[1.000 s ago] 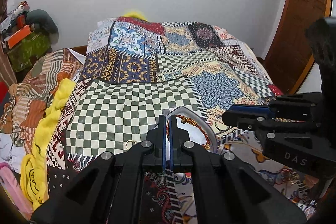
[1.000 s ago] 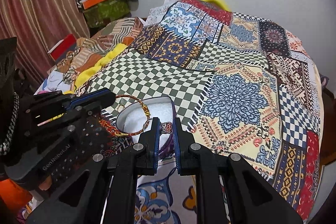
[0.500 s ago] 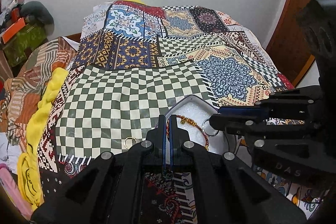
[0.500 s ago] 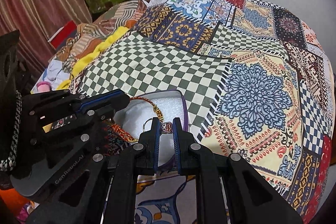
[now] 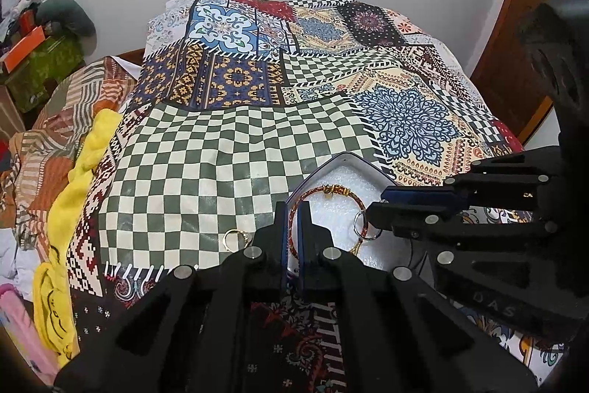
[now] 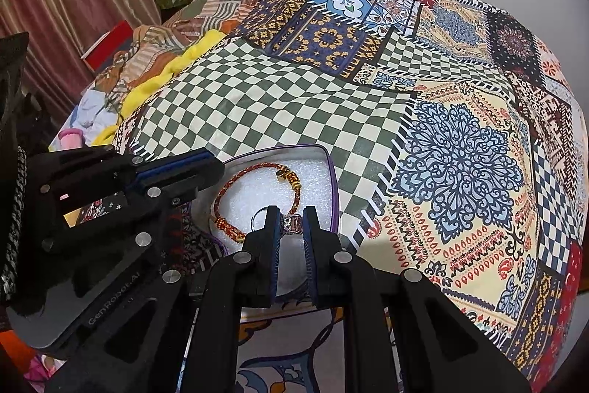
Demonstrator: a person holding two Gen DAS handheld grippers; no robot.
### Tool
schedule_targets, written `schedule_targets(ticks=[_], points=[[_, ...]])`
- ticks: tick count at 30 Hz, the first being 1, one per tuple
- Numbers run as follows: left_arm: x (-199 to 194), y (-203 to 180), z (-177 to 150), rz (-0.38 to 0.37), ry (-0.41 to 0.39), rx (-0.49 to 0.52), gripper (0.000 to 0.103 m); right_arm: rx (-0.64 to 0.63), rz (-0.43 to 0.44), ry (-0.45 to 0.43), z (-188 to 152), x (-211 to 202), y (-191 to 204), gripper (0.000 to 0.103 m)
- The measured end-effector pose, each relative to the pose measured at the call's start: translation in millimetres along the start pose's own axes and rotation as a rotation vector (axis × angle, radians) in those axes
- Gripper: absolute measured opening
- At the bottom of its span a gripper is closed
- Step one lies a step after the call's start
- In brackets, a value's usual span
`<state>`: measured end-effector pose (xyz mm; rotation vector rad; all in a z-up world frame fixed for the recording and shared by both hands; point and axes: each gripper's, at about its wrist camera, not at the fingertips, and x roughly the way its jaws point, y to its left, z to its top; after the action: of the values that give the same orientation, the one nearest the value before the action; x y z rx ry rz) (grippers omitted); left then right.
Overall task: Organize jewelry
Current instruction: 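Open the right gripper to drop the silver ring into the heart tin, then move both tools back toward the remaining jewelry on the bedspread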
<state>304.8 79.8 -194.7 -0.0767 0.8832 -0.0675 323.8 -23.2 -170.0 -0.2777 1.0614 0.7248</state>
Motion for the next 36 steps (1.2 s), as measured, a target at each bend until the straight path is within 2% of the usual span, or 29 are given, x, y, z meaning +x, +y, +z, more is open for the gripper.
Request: schedule_targets(ticks=[2, 7, 8, 15, 19, 23, 36], points=[[-4, 1, 0, 0.000, -0.004, -0.005, 0.002, 0.000, -0.001, 0.000, 0, -2, 1, 0.012], [-17, 6, 0, -0.002, -0.011, -0.027, 0.005, 0.005, -0.021, -0.017, 1, -11, 3, 0.036], [-20, 7, 0, -0.003, -0.014, -0.032, 0.006, 0.003, -0.032, -0.026, 0, -15, 4, 0.037], [-44, 9, -2, 0.007, -0.032, -0.038, 0.009, -0.019, -0.076, -0.078, -3, -42, 10, 0.037], [-61, 4, -5, 0.016, -0.055, -0.029, 0.025, -0.007, -0.079, -0.114, -8, -61, 9, 0.037], [-78, -4, -9, 0.013, -0.075, -0.016, 0.033, 0.008, -0.086, -0.149, -17, -81, 6, 0.037], [-111, -55, -24, -0.047, -0.073, 0.071, 0.038, 0.077, -0.134, -0.236, -61, -139, -27, 0.037]])
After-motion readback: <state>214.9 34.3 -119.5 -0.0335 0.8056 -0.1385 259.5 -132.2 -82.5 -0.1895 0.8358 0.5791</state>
